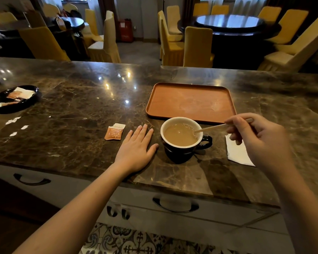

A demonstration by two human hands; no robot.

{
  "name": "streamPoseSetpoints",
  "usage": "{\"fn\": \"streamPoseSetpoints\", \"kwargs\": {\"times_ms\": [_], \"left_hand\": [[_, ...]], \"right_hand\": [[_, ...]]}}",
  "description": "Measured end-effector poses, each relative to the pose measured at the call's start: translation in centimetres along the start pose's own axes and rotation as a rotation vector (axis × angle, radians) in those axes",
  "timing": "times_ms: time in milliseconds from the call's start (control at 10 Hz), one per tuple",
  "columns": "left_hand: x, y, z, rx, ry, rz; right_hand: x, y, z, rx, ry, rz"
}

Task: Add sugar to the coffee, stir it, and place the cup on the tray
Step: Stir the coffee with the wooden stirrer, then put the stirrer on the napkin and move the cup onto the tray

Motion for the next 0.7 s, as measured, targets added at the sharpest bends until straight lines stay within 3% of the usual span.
{"fn": "streamPoseSetpoints", "kwargs": {"times_ms": [300,500,700], "left_hand": [[-0.1,-0.1,0.0,-0.002,-0.001,0.005],[-0.3,-0.1,0.1,0.001,-0.006,-0.008],[-0.2,0.0,0.1,-0.002,0.009,-0.011]], "right_hand": [[-3.9,-1.7,2.5,0.225,0.252,0.125],[-6.9,-4.2,5.3,0.263,0.043,0.114],[-5.8,-7.5,4.9,-0.013,-0.423,0.012]]}}
Point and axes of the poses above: each hand's wrist, its own y-axis towards the middle knuckle, its own x-axis out of the palm, z = x × y, the point moved 5 cm from there along y, towards the middle knuckle, and after that the axes turned 7 degrees about y, right-handed, at the moved point
